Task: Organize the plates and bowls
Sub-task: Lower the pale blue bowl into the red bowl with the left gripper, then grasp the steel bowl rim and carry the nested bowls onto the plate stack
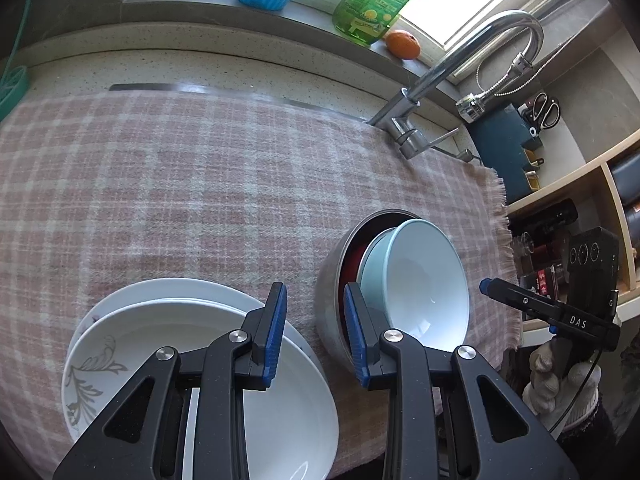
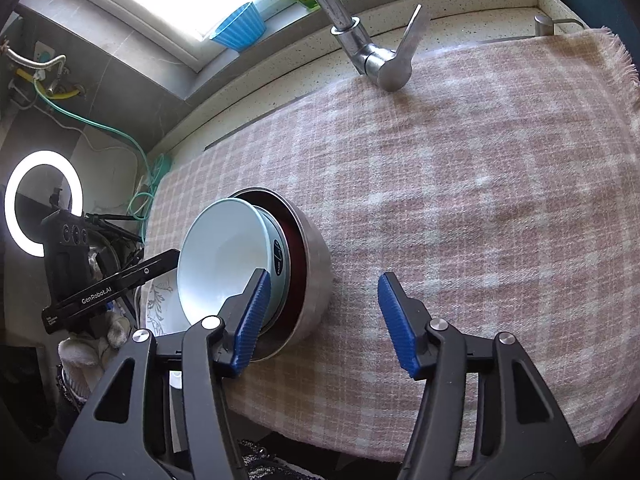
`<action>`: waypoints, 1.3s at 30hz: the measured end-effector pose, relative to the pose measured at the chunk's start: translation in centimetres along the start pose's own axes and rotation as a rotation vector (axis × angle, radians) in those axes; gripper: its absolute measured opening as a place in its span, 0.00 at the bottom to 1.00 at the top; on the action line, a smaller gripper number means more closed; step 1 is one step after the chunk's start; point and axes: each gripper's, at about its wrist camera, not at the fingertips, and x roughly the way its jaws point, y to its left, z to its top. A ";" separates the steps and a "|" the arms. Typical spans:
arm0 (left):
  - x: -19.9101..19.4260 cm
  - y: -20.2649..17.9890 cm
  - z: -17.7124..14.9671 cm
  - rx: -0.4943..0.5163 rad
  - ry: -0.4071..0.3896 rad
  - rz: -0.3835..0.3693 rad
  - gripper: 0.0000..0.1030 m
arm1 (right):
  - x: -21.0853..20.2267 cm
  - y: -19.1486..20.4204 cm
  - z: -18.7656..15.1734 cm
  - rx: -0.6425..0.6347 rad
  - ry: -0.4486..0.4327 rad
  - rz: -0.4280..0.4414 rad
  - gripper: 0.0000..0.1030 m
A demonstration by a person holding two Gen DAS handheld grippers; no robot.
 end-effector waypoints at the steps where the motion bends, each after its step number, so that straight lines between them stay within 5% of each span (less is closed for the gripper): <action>1: 0.1 -0.1 0.0 0.000 0.001 -0.005 0.27 | 0.1 0.0 -0.1 -0.001 0.003 0.005 0.56; 12: 0.9 -0.6 0.0 0.030 0.009 0.006 0.26 | 1.4 0.6 -0.4 -0.021 0.041 0.002 0.39; 26: 2.4 -1.3 -0.3 0.052 0.045 0.007 0.10 | 3.1 0.9 -0.8 -0.021 0.079 0.013 0.12; 39: 2.3 -1.8 -0.5 0.058 0.037 0.027 0.08 | 3.0 1.7 -0.5 -0.054 0.084 -0.028 0.11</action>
